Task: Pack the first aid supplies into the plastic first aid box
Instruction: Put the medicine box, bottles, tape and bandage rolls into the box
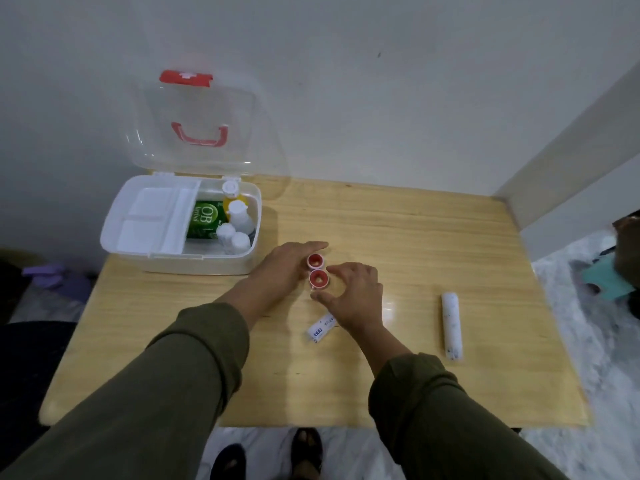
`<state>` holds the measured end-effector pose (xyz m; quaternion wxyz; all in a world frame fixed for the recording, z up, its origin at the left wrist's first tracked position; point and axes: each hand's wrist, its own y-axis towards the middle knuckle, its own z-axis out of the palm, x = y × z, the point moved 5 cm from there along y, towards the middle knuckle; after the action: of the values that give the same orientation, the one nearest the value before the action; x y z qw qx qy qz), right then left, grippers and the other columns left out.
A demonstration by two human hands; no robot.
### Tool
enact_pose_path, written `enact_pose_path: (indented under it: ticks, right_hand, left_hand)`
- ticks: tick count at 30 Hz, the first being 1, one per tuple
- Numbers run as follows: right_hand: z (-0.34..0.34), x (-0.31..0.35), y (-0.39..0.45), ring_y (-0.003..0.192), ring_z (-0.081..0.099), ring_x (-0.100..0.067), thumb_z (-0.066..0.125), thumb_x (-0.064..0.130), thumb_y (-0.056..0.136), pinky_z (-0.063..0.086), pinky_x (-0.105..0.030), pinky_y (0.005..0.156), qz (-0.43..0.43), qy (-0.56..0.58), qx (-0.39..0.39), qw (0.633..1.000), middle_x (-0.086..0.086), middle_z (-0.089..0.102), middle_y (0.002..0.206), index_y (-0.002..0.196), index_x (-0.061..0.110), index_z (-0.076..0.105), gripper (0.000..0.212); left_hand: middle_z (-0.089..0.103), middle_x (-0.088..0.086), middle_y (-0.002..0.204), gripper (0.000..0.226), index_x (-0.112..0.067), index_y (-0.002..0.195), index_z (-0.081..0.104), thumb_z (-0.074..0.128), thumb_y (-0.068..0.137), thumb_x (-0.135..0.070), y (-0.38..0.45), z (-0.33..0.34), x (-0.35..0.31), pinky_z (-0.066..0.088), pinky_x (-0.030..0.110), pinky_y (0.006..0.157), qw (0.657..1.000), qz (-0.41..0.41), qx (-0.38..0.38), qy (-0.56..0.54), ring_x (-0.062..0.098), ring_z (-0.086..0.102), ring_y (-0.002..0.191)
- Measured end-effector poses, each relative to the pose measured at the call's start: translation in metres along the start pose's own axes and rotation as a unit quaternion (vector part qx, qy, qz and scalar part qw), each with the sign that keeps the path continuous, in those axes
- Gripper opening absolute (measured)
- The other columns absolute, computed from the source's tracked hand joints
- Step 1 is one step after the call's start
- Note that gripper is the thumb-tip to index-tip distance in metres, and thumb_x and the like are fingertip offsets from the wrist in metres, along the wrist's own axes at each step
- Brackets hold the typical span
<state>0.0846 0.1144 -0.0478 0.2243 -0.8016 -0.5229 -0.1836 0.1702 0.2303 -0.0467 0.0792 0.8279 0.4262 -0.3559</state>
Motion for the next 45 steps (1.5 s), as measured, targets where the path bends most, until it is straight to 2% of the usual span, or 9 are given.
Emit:
enact_pose_path:
  ticks: [4,10,16,22,26,30,34,41,45]
  right_hand:
    - [0.005,-0.006,0.007,0.12,0.037,-0.019,0.071,0.047,0.074,0.03,-0.032,0.088,-0.018,0.002,-0.013,1.0,0.004,0.054,0.123,0.111,0.029,0.064,0.042]
    - [0.004,-0.01,0.011,0.121,0.038,-0.02,0.071,0.047,0.074,0.03,-0.033,0.089,-0.029,0.01,-0.017,0.999,0.003,0.053,0.124,0.117,0.027,0.06,0.049]
    - [0.003,-0.01,0.012,0.118,0.038,-0.018,0.071,0.046,0.075,0.03,-0.033,0.089,-0.04,0.014,-0.03,0.999,0.006,0.053,0.121,0.107,0.03,0.066,0.037]
    - [-0.041,-0.006,0.02,0.121,0.036,-0.019,0.072,0.043,0.075,0.031,-0.035,0.094,-0.032,0.004,-0.062,0.998,0.004,0.052,0.124,0.108,0.026,0.066,0.038]
    - [-0.081,0.01,0.027,0.123,0.036,-0.021,0.072,0.042,0.075,0.03,-0.035,0.091,-0.044,0.003,-0.097,0.994,0.001,0.053,0.124,0.107,0.024,0.067,0.037]
    - [-0.114,0.039,0.036,0.123,0.036,-0.021,0.072,0.043,0.075,0.03,-0.034,0.091,-0.057,0.003,-0.124,0.991,0.001,0.053,0.124,0.106,0.023,0.068,0.037]
    - [-0.126,0.087,0.042,0.124,0.035,-0.02,0.072,0.044,0.076,0.029,-0.033,0.093,-0.083,0.009,-0.128,0.988,0.002,0.051,0.126,0.107,0.023,0.067,0.038]
    - [-0.084,0.203,0.045,0.125,0.034,-0.02,0.069,0.046,0.079,0.03,-0.034,0.095,-0.148,0.013,-0.105,0.983,0.002,0.05,0.129,0.11,0.025,0.065,0.038]
    - [-0.041,0.253,0.043,0.126,0.033,-0.02,0.069,0.048,0.078,0.029,-0.034,0.095,-0.167,0.001,-0.082,0.983,0.003,0.049,0.13,0.112,0.028,0.065,0.039]
  left_hand:
    - [0.063,0.002,0.125,0.044,-0.022,0.125,0.06,0.062,0.085,-0.005,0.004,0.003,0.001,0.032,0.015,0.092,1.0,0.004,-0.015,-0.002,0.018,0.055,0.118]
    - [0.066,0.003,0.117,0.037,-0.016,0.118,0.064,0.06,0.083,-0.002,0.004,0.003,-0.004,0.033,0.017,0.087,0.999,-0.006,-0.052,-0.011,0.018,0.056,0.111]
    - [0.067,0.002,0.107,0.031,-0.017,0.111,0.063,0.061,0.082,-0.005,0.002,0.005,-0.003,0.035,0.019,0.081,0.996,-0.046,-0.056,-0.042,0.017,0.057,0.1]
    - [0.065,0.003,0.115,0.035,-0.019,0.117,0.061,0.062,0.084,-0.008,0.014,-0.012,-0.027,0.042,0.027,0.091,0.997,-0.04,-0.067,-0.013,0.021,0.058,0.107]
    - [0.064,0.002,0.12,0.038,-0.019,0.119,0.06,0.065,0.084,-0.006,0.02,-0.041,-0.053,0.036,0.022,0.091,0.995,-0.021,-0.09,-0.03,0.019,0.056,0.111]
    - [0.063,0.003,0.123,0.038,-0.017,0.12,0.06,0.065,0.084,-0.006,0.018,-0.086,-0.075,0.031,0.017,0.09,0.992,0.003,-0.127,-0.02,0.02,0.055,0.114]
    - [0.061,0.002,0.126,0.039,-0.02,0.122,0.058,0.063,0.085,-0.007,0.0,-0.138,-0.067,0.033,0.023,0.094,0.986,-0.014,-0.166,-0.005,0.021,0.054,0.118]
    - [0.056,0.002,0.136,0.044,-0.023,0.127,0.056,0.064,0.086,-0.007,-0.058,-0.227,0.015,0.038,0.03,0.102,0.973,-0.08,-0.215,0.02,0.024,0.052,0.123]
    - [0.064,0.006,0.12,0.041,-0.022,0.12,0.056,0.067,0.083,-0.011,-0.077,-0.26,0.067,0.043,0.033,0.092,0.969,-0.109,-0.215,0.047,0.028,0.058,0.111]
